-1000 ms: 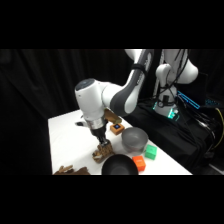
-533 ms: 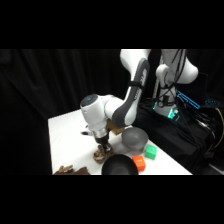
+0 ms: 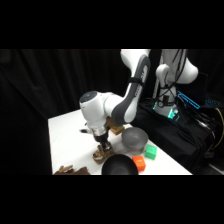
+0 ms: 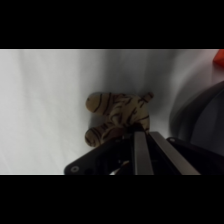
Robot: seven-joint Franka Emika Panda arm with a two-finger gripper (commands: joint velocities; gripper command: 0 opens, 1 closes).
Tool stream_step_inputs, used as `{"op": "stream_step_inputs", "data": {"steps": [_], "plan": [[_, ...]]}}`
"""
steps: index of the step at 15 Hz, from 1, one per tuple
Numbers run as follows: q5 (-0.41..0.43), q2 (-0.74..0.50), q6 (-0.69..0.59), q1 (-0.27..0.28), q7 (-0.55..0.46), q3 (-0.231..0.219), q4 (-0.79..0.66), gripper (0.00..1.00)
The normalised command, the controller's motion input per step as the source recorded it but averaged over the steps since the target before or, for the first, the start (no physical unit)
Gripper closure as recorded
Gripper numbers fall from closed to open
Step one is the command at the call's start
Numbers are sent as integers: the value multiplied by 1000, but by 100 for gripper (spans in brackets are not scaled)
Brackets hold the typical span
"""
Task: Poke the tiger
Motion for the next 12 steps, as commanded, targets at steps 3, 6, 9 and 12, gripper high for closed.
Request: {"op": "stream_step_inputs", "data": {"steps": [3, 6, 9, 12], "plan": [[42, -493, -358, -30, -84, 27, -156, 97], [53, -396, -479, -58, -125, 15, 12, 71], [42, -272, -448, -57, -120, -10, 148, 47], [38, -190, -364, -51, -135, -10, 180, 23]]}}
